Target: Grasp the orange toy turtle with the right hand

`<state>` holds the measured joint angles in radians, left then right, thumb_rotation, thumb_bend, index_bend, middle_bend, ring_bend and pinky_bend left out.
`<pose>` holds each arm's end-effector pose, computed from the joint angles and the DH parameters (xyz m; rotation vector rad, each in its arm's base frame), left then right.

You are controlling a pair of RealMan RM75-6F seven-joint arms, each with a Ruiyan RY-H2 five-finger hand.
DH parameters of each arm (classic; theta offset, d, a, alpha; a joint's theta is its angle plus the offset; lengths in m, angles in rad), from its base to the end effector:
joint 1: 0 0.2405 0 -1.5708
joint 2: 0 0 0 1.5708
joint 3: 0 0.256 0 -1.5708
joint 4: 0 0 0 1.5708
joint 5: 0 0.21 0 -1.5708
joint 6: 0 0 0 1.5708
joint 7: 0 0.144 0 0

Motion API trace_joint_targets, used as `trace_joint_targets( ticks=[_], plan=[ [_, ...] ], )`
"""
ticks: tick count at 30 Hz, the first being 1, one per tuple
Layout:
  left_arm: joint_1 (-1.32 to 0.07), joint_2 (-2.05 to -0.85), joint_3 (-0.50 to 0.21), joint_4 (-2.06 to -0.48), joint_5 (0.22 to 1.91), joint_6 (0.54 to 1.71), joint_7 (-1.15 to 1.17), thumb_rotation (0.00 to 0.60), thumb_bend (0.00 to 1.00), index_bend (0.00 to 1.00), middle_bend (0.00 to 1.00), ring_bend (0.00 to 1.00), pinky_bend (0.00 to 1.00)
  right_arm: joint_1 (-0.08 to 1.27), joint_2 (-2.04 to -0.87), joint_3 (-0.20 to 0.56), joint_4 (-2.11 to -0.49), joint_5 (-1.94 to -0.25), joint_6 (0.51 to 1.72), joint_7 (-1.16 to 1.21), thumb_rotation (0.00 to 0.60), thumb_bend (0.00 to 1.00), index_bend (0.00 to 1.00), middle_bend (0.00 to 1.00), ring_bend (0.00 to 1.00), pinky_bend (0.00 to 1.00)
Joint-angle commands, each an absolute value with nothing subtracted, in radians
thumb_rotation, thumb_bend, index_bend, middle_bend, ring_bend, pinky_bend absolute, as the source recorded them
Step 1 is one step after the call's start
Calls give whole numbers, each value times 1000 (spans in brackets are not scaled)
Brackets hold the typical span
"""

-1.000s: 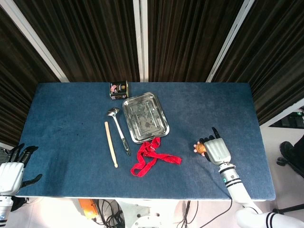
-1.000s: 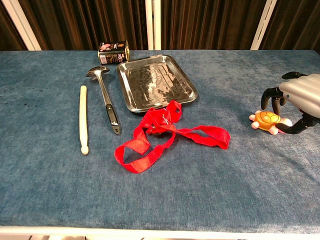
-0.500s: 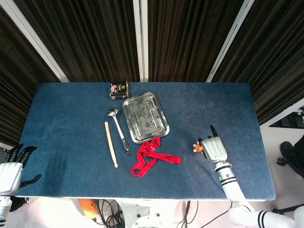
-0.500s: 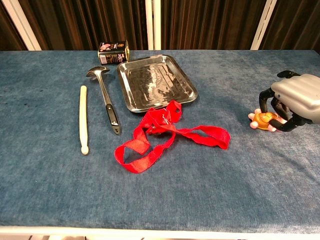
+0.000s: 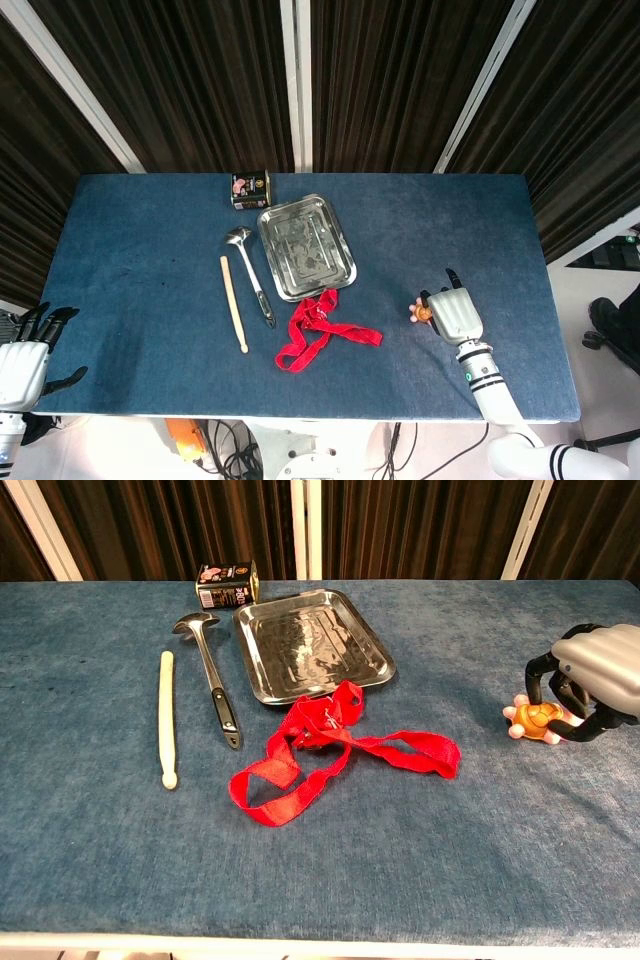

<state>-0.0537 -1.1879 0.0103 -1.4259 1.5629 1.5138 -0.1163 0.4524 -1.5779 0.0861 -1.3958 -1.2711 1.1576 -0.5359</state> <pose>-0.3408 0.1601 0.1468 -1.4316 -0.9218 -0.8918 -0.2406 -0.2811 -0.0071 1.7560 -0.7404 0.6851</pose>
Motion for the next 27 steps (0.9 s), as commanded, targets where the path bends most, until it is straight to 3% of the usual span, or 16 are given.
trace_joint_targets(
  ticks=[1,5,11,19,24,27],
  plan=[
    [-54,-1187,10,-1428,1563,1513,-114,600,133,146,139,0,99,448,-1558,87,-1417,-1274,1153,-498,600,54,190,317,356,12],
    [-54,-1187,12,-1429,1562,1510,-113,600,133,146,139,0,102,441,-1532,88,-1438,-1280,1154,-458,600,37,66,225,323,8],
    [-56,-1187,11,-1429,1562,1508,-114,600,133,147,139,0,103,442,-1511,83,-1453,-1262,1132,-469,600,86,91,245,281,0],
    [-54,-1187,12,-1425,1559,1507,-119,600,133,147,139,0,104,460,-1546,81,-1427,-1234,1101,-513,600,307,422,438,294,0],
    [-53,-1188,13,-1417,1558,1506,-126,600,133,147,139,0,105,465,-1590,80,-1380,-1261,1129,-525,600,441,748,656,438,0],
    [-52,-1187,13,-1414,1558,1507,-130,600,133,147,139,0,105,465,-1612,78,-1350,-1275,1141,-525,600,511,870,755,524,27]
  ],
)
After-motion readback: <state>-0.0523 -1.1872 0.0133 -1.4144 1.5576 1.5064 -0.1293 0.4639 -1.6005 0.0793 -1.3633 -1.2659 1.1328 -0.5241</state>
